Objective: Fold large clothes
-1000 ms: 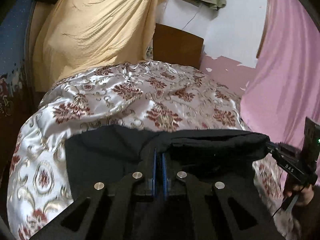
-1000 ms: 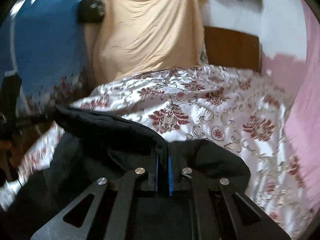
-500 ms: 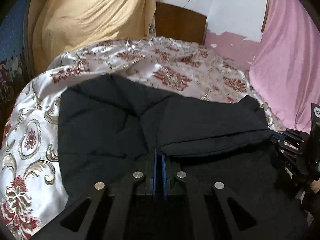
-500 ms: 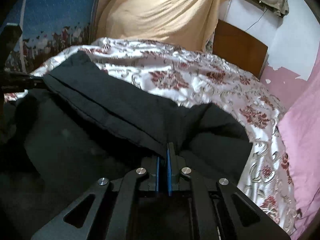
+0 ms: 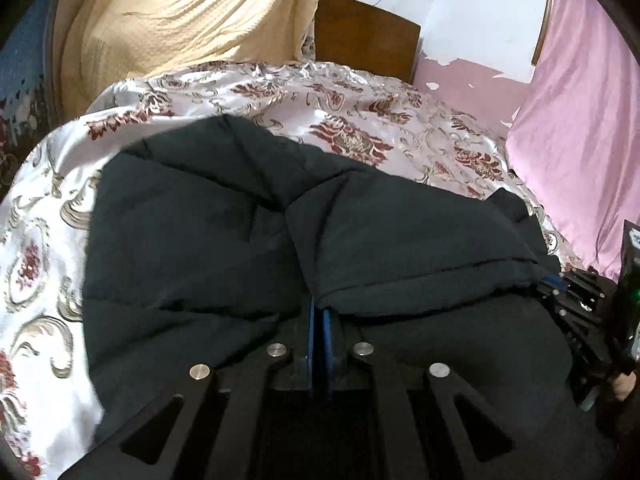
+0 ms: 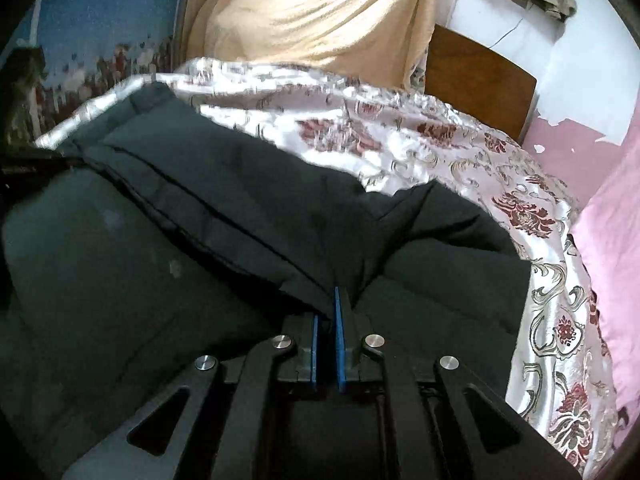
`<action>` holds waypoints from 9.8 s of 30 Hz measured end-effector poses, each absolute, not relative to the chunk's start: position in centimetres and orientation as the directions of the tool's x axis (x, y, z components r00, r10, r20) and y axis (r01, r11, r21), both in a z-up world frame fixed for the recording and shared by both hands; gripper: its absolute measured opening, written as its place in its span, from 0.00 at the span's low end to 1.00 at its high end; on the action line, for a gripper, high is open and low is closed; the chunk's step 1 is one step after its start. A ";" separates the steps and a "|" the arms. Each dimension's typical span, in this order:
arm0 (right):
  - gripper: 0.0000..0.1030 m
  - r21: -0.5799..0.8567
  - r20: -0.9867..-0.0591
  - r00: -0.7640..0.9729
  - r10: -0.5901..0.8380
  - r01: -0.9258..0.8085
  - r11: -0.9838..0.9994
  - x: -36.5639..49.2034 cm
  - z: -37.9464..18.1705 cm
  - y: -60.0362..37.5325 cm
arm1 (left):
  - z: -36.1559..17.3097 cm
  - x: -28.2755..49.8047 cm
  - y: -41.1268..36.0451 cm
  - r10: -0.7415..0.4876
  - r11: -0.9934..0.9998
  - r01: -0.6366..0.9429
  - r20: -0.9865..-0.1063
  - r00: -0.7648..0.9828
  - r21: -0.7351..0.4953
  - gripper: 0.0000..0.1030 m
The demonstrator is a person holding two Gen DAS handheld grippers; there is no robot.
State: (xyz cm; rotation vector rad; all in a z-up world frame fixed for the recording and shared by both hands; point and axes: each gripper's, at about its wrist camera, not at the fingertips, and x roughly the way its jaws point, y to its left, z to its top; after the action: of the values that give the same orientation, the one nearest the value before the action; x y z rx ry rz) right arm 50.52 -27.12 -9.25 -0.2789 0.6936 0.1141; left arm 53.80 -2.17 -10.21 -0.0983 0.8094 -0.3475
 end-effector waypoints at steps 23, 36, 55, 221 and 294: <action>0.43 0.148 -0.666 0.693 0.275 -0.239 0.960 58.0 -6.4 -27.7 | -6.3 60.7 -6.7 -0.363 0.922 0.337 -0.723 0.588 -0.189 0.63; 0.44 -0.087 -0.739 0.660 0.137 -0.295 0.952 59.1 -10.8 -26.1 | -12.0 61.3 -7.2 -0.298 0.937 0.331 -0.751 0.590 -0.111 0.83; 0.45 -0.007 -0.681 0.709 0.180 -0.252 0.968 59.8 -13.0 -27.0 | -13.4 61.6 -7.1 -0.318 0.938 0.320 -0.692 0.648 -0.131 0.85; 0.98 -0.452 -0.635 0.765 -0.103 -0.260 0.853 5.7 -5.9 -27.4 | -6.1 9.6 3.8 -0.077 0.916 0.328 -0.701 0.709 0.232 1.00; 0.06 -0.090 -0.449 0.893 0.042 -0.091 0.992 10.5 5.2 -30.5 | 5.7 14.5 1.8 -0.123 0.970 0.214 -0.538 0.834 0.110 0.05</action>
State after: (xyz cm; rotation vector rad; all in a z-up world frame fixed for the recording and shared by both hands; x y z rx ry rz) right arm 10.54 -30.48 5.19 -0.1094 0.4630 0.0690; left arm 14.46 1.80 5.72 0.1691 0.5570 -0.1796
